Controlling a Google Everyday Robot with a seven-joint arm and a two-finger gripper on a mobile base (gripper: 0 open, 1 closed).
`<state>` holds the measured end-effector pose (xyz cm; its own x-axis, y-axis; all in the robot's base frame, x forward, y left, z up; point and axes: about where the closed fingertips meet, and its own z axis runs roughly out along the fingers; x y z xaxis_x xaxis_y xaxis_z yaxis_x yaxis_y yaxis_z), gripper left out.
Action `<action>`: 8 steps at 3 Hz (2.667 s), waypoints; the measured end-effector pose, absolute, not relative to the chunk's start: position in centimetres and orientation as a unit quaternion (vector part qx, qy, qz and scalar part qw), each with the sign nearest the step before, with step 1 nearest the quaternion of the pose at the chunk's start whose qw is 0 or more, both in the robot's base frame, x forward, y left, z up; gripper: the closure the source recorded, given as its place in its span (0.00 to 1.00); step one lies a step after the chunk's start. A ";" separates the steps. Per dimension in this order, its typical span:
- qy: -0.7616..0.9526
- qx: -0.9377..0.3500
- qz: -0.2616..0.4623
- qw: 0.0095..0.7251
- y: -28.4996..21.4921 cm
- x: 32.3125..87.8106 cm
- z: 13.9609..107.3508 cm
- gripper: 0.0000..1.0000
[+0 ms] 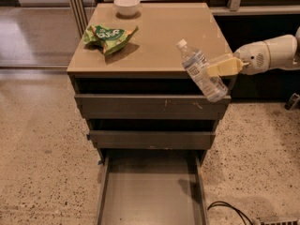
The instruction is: Pick blue plastic bottle from bottom drawer and place on counter
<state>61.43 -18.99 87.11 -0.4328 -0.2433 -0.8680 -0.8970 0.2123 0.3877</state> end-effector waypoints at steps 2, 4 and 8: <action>0.688 -0.402 0.461 0.389 -20.4 64.5 91.7 1.00; 0.683 -0.403 0.452 0.409 -20.0 66.7 92.1 1.00; 0.641 -0.344 0.472 0.498 -17.3 76.2 91.7 1.00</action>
Offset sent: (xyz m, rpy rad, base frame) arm 0.0167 -0.0076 0.0247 0.0131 -0.0305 -0.0124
